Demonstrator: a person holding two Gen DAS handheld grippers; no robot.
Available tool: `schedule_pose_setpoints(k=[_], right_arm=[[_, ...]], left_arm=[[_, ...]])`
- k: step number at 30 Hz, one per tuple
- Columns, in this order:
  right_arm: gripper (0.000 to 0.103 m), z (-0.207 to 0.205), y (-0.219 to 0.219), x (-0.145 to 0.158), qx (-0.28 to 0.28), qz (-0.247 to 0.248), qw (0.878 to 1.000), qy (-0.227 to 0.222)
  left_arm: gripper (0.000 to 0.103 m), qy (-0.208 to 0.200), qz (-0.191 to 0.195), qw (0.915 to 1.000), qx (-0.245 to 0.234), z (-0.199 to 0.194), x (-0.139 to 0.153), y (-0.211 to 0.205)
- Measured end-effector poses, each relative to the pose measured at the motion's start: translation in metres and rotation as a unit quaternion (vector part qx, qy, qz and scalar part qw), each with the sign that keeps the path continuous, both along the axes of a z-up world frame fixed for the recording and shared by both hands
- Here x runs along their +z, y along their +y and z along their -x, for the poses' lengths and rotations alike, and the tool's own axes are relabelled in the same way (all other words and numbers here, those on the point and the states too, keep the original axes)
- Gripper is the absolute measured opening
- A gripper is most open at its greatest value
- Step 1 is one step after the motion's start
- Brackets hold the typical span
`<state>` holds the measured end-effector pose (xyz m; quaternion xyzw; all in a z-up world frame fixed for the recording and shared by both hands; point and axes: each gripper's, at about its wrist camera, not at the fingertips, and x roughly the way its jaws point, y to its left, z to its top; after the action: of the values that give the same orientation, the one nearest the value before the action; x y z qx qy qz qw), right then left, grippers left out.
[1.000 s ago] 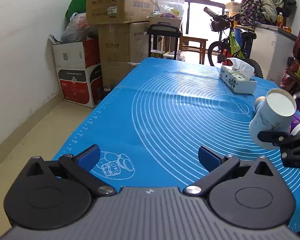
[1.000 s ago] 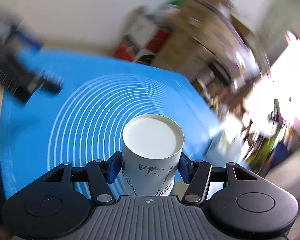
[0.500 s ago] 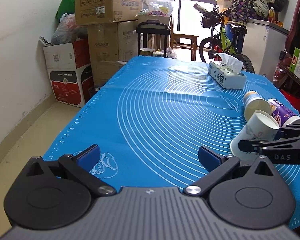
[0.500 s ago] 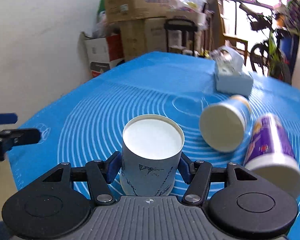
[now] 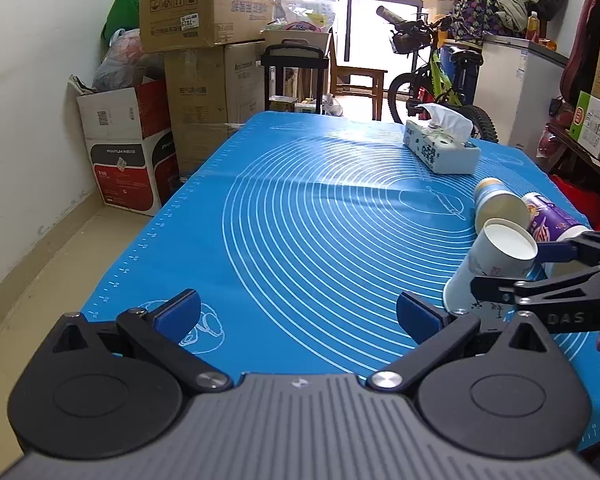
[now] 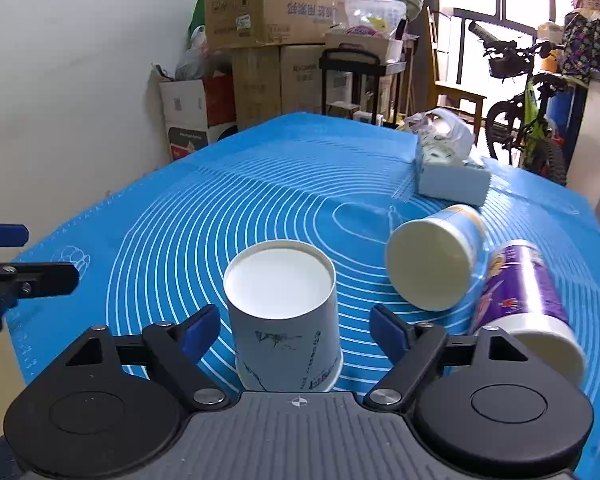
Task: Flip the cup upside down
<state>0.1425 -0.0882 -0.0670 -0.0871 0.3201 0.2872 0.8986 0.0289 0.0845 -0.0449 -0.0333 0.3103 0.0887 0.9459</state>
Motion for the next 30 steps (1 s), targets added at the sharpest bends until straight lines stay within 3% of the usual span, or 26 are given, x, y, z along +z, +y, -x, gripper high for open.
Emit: schedule_pose_setpoints(k=[1,17,30], right_arm=[[0.102,0.002,-0.001,0.003,-0.008,0.001,1.0,0.001],[0.101,0.089,-0.051,0.034,-0.137,-0.031,0.99,0.019],[0.101,0.141,-0.067,0.049,-0.167,-0.037,0.985,0.004]], left_arm=[[0.103,0.0,0.0,1.0,-0.003,0.001,0.001,-0.001],[0.103,-0.006,0.003,0.9982,-0.059,0.029,0.013,-0.033],[0.103,-0.012,-0.01,0.9965,-0.082,0.059,0.022,-0.053]])
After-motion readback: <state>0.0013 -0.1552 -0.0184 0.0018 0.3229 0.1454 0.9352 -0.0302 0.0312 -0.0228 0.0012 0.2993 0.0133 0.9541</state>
